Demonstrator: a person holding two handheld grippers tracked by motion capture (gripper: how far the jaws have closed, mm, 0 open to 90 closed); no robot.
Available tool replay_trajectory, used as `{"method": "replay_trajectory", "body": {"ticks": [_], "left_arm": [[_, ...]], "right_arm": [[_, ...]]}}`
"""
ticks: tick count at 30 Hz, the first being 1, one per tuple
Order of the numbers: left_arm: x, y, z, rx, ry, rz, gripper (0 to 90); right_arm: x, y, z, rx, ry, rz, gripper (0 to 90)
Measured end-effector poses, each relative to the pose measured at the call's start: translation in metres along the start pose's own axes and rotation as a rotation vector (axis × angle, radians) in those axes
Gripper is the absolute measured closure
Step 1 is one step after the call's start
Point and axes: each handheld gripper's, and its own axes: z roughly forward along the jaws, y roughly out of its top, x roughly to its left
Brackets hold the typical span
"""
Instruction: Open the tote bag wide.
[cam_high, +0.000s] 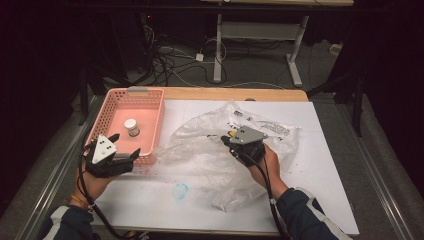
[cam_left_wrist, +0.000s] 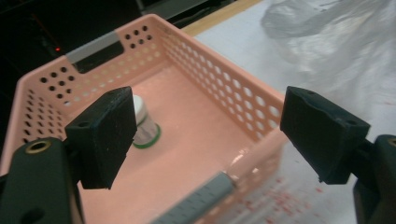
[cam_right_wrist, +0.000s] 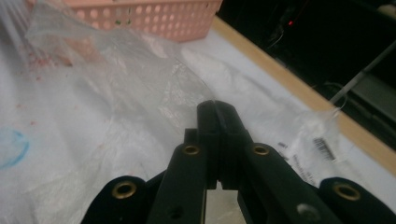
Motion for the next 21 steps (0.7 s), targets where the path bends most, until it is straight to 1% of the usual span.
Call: {"method": "replay_trajectory", "body": {"ticks": [1,3,4,5,6,7,8,9,10,11,12,13,14,15,16,17,18,19,20,21], "left_arm": [[0.003,0.003,0.001,0.006,0.004,-0.002,18.1],[0.009,0.009,0.005,0.02,0.016,0.016,18.1],[0.012,0.013,0.007,0.025,0.021,0.02,18.1],[0.019,0.02,0.013,0.048,0.019,0.019,18.1],[0.019,0.02,0.013,0.048,0.019,0.019,18.1],[0.023,0.024,0.017,0.053,0.022,0.019,18.1],[0.031,0.031,0.026,0.076,0.033,0.022,18.2],[0.035,0.034,0.03,0.083,0.039,0.03,19.4],[0.035,0.034,0.03,0.083,0.039,0.03,21.7],[0.039,0.037,0.036,0.096,0.034,0.033,22.0],[0.043,0.039,0.042,0.116,0.045,0.035,22.0],[0.047,0.042,0.048,0.142,0.058,0.036,22.0],[0.051,0.044,0.055,0.166,0.054,0.029,22.0],[0.059,0.047,0.068,0.215,0.056,0.023,22.5],[0.062,0.048,0.074,0.24,0.063,0.017,22.9],[0.062,0.048,0.074,0.24,0.063,0.017,22.8],[0.067,0.049,0.087,0.291,0.064,0.024,22.9],[0.067,0.049,0.087,0.291,0.064,0.024,22.9],[0.073,0.048,0.1,0.337,0.06,0.009,22.9],[0.073,0.048,0.1,0.337,0.06,0.009,23.1]], "right_arm": [[-0.001,0.004,-0.003,-0.015,-0.011,-0.002,90.0],[-0.003,0.012,-0.008,-0.037,-0.025,-0.018,90.0],[-0.004,0.016,-0.011,-0.053,-0.029,-0.016,90.0],[-0.005,0.02,-0.013,-0.064,-0.03,-0.013,90.0],[-0.005,0.02,-0.013,-0.064,-0.03,-0.013,90.0],[-0.005,0.023,-0.014,-0.075,-0.033,-0.01,90.0],[-0.006,0.028,-0.017,-0.092,-0.047,-0.014,90.0],[-0.007,0.029,-0.018,-0.104,-0.055,-0.011,90.0],[-0.006,0.03,-0.021,-0.137,-0.071,-0.004,90.0],[-0.005,0.031,-0.024,-0.165,-0.081,0.001,90.0],[-0.004,0.033,-0.026,-0.17,-0.085,-0.01,90.0],[-0.003,0.035,-0.025,-0.161,-0.086,-0.021,90.0],[-0.002,0.036,-0.025,-0.163,-0.095,-0.023,90.0],[-0.003,0.037,-0.024,-0.17,-0.101,-0.021,90.0],[-0.004,0.037,-0.024,-0.178,-0.109,-0.012,90.0],[-0.006,0.038,-0.023,-0.19,-0.111,-0.001,90.0],[-0.007,0.037,-0.023,-0.198,-0.108,0.01,90.0],[-0.008,0.037,-0.022,-0.199,-0.106,0.013,90.0],[-0.008,0.037,-0.022,-0.197,-0.106,0.012,90.0],[-0.008,0.037,-0.021,-0.196,-0.104,0.012,90.0]]}}
